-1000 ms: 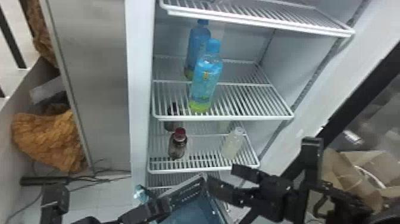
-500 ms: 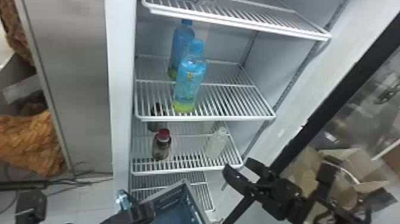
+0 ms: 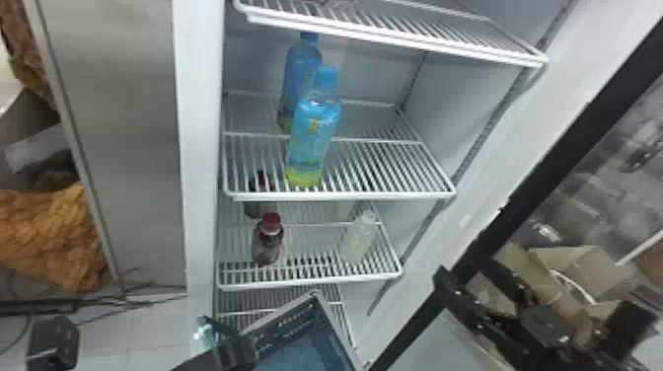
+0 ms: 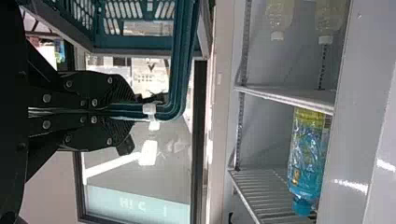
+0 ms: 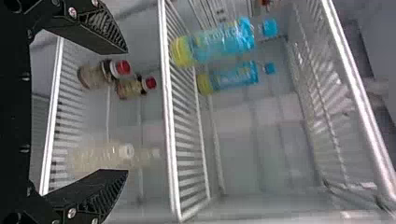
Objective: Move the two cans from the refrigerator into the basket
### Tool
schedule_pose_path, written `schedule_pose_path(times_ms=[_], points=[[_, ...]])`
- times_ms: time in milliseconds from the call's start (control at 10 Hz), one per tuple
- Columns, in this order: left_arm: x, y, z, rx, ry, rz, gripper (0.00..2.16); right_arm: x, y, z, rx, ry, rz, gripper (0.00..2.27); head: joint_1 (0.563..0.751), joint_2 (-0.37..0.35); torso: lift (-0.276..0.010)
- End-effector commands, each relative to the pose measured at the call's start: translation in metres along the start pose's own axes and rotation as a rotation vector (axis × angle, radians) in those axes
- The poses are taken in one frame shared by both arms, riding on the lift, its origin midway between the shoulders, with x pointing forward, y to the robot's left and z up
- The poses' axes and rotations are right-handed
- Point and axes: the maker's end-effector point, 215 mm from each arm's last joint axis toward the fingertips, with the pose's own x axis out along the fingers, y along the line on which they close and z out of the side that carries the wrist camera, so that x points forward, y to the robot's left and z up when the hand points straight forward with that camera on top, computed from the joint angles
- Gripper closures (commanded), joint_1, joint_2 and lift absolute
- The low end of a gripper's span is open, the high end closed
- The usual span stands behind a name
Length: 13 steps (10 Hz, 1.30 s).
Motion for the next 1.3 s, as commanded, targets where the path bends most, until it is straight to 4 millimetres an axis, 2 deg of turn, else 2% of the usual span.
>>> schedule_pose_path(times_ms=[0, 200, 400, 500, 900, 1200], points=[[-0.001, 0.000, 0.000, -0.002, -0.004, -0.003, 1.20, -0.013, -0.004, -0.003, -0.002, -0.014, -0.017, 0.13, 0.695, -0.350, -0.035], [-0.004, 0.003, -0.001, -0.009, -0.011, 0.001, 1.20, -0.026, -0.001, -0.015, 0.000, 0.009, -0.014, 0.13, 0.695, -0.350, -0.035], [-0.007, 0.001, 0.001, -0.007, -0.018, -0.002, 1.20, -0.038, 0.006, -0.017, -0.018, 0.017, -0.009, 0.13, 0.695, -0.350, -0.035], [-0.008, 0.002, 0.001, -0.008, -0.020, -0.001, 1.20, -0.043, 0.002, -0.012, -0.031, 0.000, -0.024, 0.13, 0.695, -0.350, -0.035], [-0.011, 0.003, -0.002, -0.014, -0.026, 0.002, 1.20, -0.049, 0.005, -0.012, -0.034, -0.008, -0.027, 0.13, 0.695, -0.350, -0.035], [-0.011, 0.003, -0.003, -0.011, -0.025, 0.003, 1.20, -0.047, 0.008, -0.012, -0.030, -0.011, -0.021, 0.13, 0.695, -0.350, -0.035]])
